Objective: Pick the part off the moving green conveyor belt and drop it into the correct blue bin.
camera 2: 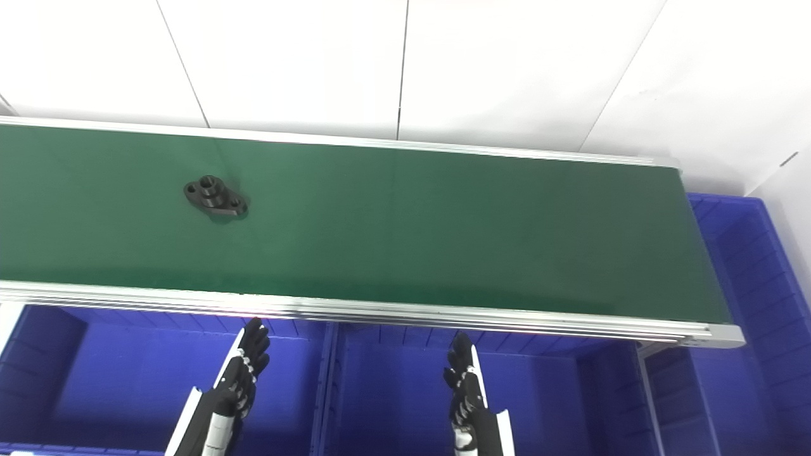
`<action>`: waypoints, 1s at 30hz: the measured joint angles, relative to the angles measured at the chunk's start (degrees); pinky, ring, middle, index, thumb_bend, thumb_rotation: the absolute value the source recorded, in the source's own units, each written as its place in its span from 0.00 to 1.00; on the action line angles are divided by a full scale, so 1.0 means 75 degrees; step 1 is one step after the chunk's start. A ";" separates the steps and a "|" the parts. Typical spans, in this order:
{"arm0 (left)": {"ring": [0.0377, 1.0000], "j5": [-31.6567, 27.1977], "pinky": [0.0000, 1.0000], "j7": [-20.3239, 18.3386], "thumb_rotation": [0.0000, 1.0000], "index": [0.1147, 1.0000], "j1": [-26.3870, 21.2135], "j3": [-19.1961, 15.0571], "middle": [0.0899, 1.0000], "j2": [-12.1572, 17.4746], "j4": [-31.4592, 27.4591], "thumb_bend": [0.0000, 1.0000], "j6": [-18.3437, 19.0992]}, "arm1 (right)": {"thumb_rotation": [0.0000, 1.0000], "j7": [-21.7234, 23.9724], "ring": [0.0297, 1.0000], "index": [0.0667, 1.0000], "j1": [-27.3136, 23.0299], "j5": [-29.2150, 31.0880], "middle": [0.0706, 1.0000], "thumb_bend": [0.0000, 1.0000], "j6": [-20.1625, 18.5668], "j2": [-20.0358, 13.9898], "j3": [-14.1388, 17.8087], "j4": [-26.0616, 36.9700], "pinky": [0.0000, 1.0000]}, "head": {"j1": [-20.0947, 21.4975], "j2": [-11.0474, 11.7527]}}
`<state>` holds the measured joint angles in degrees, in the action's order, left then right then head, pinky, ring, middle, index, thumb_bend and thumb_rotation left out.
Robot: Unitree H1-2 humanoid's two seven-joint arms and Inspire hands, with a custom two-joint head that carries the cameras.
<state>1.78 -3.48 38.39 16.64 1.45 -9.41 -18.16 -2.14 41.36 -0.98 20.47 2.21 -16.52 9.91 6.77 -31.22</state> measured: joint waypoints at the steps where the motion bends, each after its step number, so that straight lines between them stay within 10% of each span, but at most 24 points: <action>1: 1.00 0.0007 1.00 0.0001 0.99 1.00 -0.0048 0.0001 1.00 -0.0017 0.0150 0.73 -0.0070 | 0.99 0.0003 1.00 1.00 -0.0052 0.0018 1.00 0.96 0.0105 -0.0007 0.0036 -0.0142 1.00 | -0.0047 0.0327; 12: 1.00 0.0339 1.00 0.0192 1.00 1.00 -0.0611 -0.0055 1.00 -0.0315 0.1400 0.71 -0.0793 | 1.00 0.0005 1.00 1.00 -0.0661 0.0297 1.00 0.98 0.0336 -0.0004 0.0598 -0.1060 1.00 | -0.0410 0.0682; 22: 1.00 0.0662 1.00 0.0343 1.00 1.00 -0.0613 0.0004 1.00 -0.0475 0.1315 0.70 -0.0776 | 0.97 0.0029 0.95 1.00 -0.0510 -0.0173 1.00 0.87 0.0362 -0.0162 0.0713 -0.0690 0.90 | -0.0797 -0.0009; 30: 1.00 0.0838 1.00 0.0350 1.00 1.00 -0.0374 0.0175 1.00 -0.0606 0.0522 0.73 -0.0282 | 0.74 -0.0206 0.87 0.98 -0.0083 -0.0784 0.87 0.88 0.0425 -0.0386 0.0654 0.0587 0.86 | -0.1031 -0.0489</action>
<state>8.06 -0.85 35.58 17.95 -3.09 -5.49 -20.28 -3.68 40.73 -6.86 23.66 -0.68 -11.61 14.31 -0.96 -34.88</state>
